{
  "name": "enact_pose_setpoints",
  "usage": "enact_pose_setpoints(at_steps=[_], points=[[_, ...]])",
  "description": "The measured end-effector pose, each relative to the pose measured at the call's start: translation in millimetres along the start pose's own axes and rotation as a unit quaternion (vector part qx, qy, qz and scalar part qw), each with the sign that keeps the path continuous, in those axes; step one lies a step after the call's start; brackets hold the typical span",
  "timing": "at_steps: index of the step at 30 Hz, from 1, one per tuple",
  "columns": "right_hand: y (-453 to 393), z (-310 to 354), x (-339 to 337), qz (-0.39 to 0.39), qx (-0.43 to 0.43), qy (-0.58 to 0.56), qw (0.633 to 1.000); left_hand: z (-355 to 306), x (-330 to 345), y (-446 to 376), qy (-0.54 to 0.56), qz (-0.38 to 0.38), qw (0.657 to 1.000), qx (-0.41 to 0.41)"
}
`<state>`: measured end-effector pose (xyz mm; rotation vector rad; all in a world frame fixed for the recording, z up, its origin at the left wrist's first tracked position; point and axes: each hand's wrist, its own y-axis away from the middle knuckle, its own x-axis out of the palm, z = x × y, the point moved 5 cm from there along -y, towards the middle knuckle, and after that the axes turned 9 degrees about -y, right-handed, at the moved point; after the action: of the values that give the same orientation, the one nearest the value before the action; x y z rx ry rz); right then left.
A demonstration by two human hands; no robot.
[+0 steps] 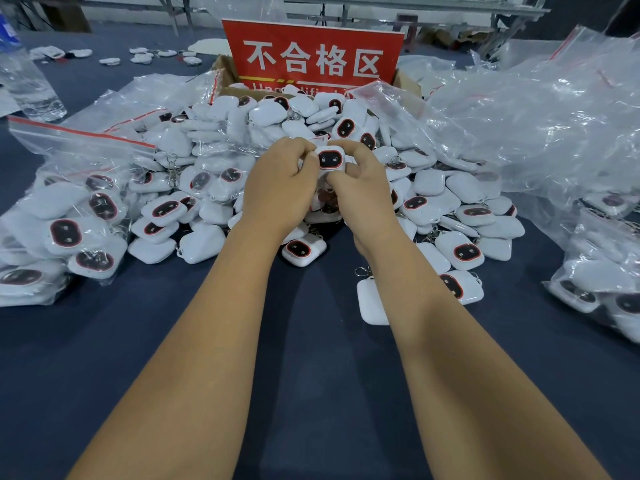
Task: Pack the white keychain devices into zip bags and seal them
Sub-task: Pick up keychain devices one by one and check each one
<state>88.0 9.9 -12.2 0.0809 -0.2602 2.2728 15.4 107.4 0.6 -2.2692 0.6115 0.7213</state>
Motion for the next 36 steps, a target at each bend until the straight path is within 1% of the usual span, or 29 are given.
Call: enact_pose_setpoints(at_steps=[7,13,17,22,36], points=[[-1.0,-1.5,0.3,-0.007,0.007,0.008,1.0,-0.6,-0.1,0.1,-0.017,0.007,1.0,0.002],[-3.0,-4.2,-1.1,-0.014,0.031,-0.029,0.999,-0.7,0.4,0.4,-0.033,0.009,0.999,0.017],[-1.2,-3.1,-1.4,-0.025,0.053,-0.075,0.995,0.3,0.5,-0.1,-0.04,0.011,0.999,0.016],[-4.2,-5.5,-2.4,-0.032,0.037,-0.03,0.998,1.0,0.9,-0.1,-0.04,0.009,0.999,0.016],[-3.1,-4.1,0.6,-0.015,0.019,-0.008,1.0,-2.8,-1.4,2.2,-0.032,0.011,0.999,0.019]])
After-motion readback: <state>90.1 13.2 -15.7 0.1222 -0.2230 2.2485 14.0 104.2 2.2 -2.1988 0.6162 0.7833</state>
